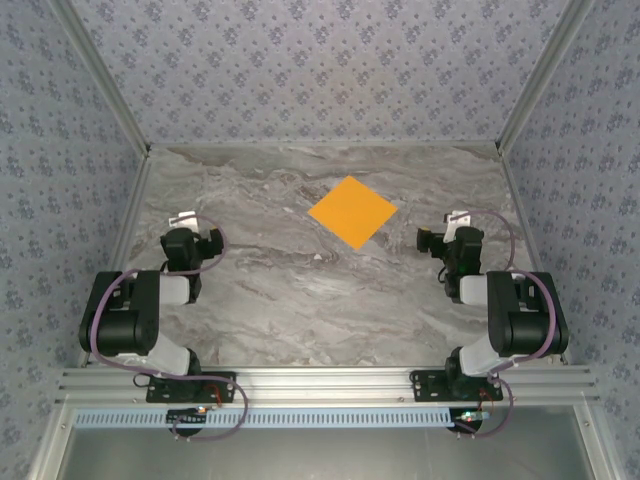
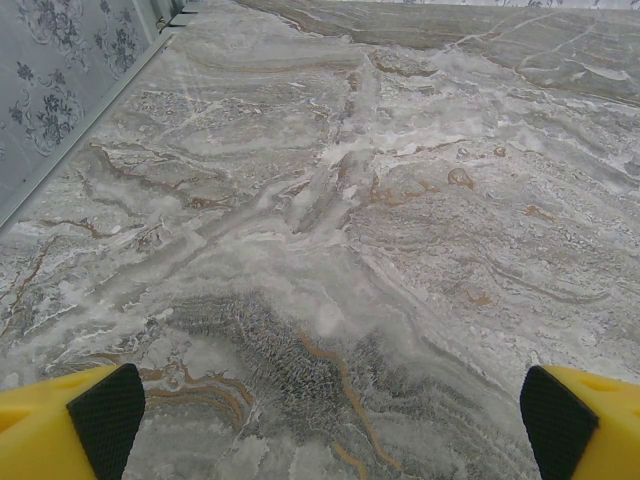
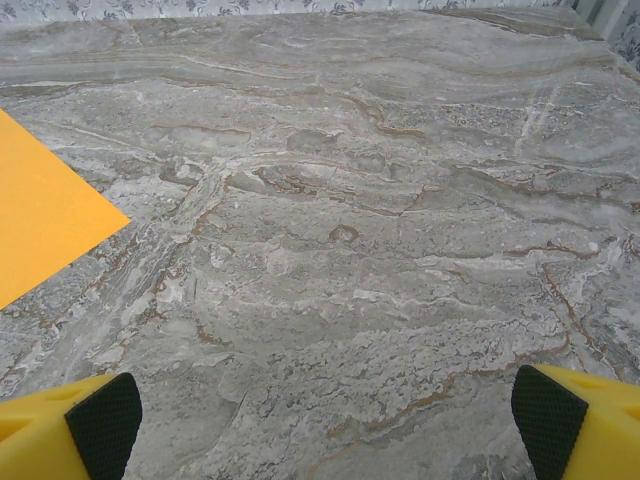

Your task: Fold a paper plane with a square sheet of paper (pick it up from the middle)

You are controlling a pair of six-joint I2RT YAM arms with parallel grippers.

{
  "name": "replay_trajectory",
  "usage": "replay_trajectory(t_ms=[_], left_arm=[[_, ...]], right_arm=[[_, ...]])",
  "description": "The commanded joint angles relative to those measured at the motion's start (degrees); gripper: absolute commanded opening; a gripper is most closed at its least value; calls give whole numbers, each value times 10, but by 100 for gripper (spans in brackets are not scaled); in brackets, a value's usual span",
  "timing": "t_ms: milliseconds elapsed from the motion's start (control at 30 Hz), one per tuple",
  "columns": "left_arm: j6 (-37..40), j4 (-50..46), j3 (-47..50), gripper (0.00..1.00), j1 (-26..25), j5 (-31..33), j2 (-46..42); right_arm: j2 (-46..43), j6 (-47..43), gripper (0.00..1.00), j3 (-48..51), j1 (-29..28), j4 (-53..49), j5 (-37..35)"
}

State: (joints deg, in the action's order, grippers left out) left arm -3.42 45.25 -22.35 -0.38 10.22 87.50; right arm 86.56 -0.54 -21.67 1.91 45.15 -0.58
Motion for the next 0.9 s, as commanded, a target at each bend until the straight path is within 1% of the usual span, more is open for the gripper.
replay_trajectory(t_ms=[0, 100, 200, 233, 267, 300, 333, 400, 467, 533, 600, 633, 700, 767, 867], left_arm=[[5, 14, -8, 99, 0, 5, -10], [-1, -39, -17, 99, -1, 20, -57], [-22, -170, -58, 99, -5, 38, -110], [-40, -213, -74, 99, -7, 45, -128], [-59, -250, -88, 99, -8, 52, -141], [-95, -306, -108, 99, -8, 72, -154], [-131, -373, -138, 99, -8, 95, -164], [-203, -501, -193, 99, -7, 119, -175], [-250, -605, -243, 99, -7, 90, -181], [-263, -681, -283, 99, -7, 37, -184], [-269, -722, -303, 99, -7, 2, -192], [-265, -732, -306, 99, -7, -16, -199], [-252, -732, -302, 99, -7, -46, -218], [-254, -721, -289, 99, -7, -63, -235], [-249, -708, -279, 99, -8, -87, -246]], right_arm=[[-32, -14, 100, -13, -4, -30, -11], [-90, -13, 100, -42, -26, -130, -62], [-136, 30, 100, -83, -70, -259, -116], [-141, 36, 100, -115, -94, -311, -138], [-141, 64, 100, -140, -119, -355, -180], [-133, 107, 100, -172, -148, -427, -234], [-121, 132, 100, -208, -168, -484, -251], [-92, 174, 100, -263, -202, -560, -246], [-59, 211, 100, -306, -230, -596, -205], [-16, 257, 100, -355, -257, -622, -152], [34, 294, 100, -405, -274, -634, -96], [61, 317, 100, -428, -283, -634, -80], [110, 348, 100, -461, -295, -625, -47], [159, 374, 99, -518, -306, -630, -29], [230, 401, 91, -580, -315, -638, -16]])
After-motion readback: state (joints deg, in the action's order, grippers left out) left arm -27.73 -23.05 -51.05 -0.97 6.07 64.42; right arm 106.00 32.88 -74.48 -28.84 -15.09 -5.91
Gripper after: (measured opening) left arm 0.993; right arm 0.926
